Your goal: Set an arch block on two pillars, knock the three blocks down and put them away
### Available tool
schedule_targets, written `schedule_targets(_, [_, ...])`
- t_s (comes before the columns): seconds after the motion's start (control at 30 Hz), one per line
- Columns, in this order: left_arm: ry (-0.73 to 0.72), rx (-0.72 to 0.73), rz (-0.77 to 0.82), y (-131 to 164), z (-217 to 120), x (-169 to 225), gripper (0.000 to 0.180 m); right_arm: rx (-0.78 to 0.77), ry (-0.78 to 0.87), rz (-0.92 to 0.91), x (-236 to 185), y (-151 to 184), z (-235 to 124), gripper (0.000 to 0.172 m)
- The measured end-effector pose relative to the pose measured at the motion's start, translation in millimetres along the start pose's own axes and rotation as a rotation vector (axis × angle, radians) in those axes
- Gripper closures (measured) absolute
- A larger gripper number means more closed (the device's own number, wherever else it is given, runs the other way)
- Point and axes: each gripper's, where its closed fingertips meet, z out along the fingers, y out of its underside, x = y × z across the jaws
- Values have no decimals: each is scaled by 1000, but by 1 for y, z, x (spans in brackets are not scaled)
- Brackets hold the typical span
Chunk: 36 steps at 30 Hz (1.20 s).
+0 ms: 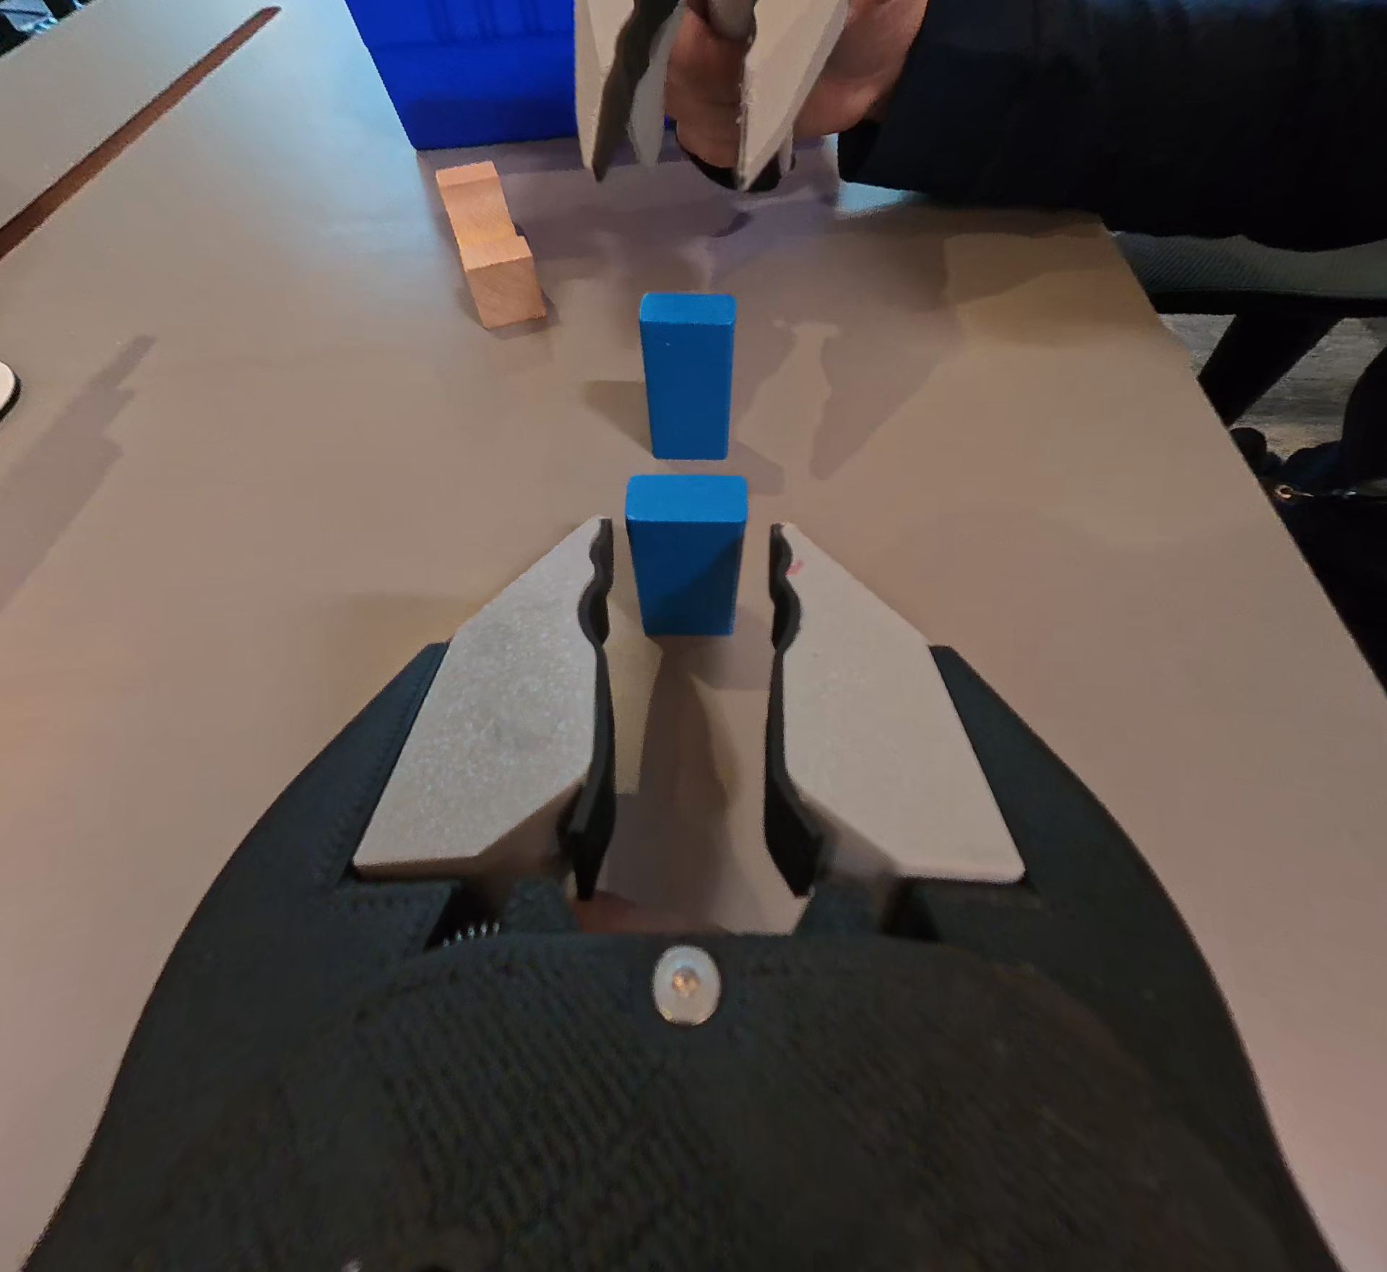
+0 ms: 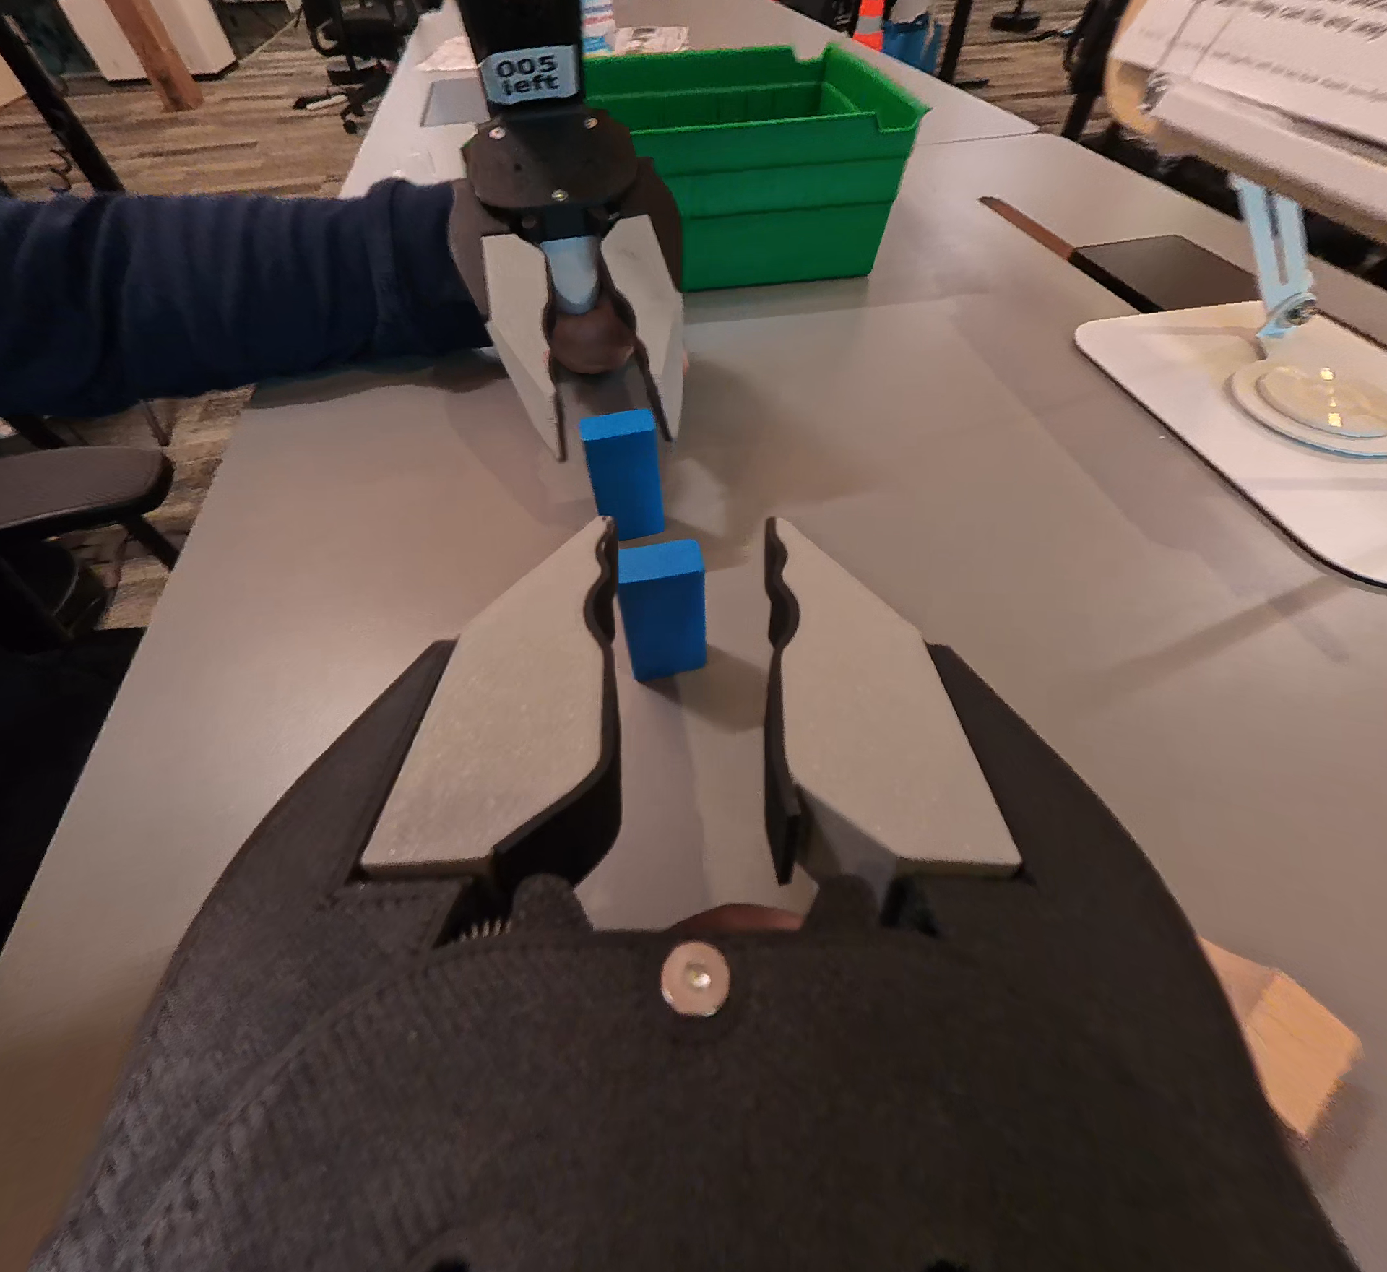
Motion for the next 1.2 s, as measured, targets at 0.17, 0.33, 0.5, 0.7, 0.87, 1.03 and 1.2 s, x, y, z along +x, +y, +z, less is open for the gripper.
schedule_targets(0.17, [-42, 108, -12, -21, -12, 2, 133, 40, 223, 78, 42, -6, -25, 135])
schedule_targets(0.33, [-157, 313, -47, -52, -35, -10, 133, -75, 467, 66, 78, 16, -50, 133])
schedule_targets(0.5, [-206, 359, -98, -56, -44, -22, 133, -225, 485, 185, 86, 53, -40, 131])
schedule_targets(0.7, [-194, 208, -73, -34, -31, -16, 129, -357, 557, 181, 93, 78, -26, 133])
schedule_targets(0.87, [-185, 61, -44, -10, -13, -10, 123, -414, 607, 170, 101, 91, -26, 140])
schedule_targets(1.03, [-184, -31, -21, 3, 3, -8, 123, -406, 602, 181, 101, 90, -27, 141])
schedule_targets(1.2, [-193, -46, 3, 4, 6, -8, 138, -389, 600, 184, 101, 85, -29, 146])
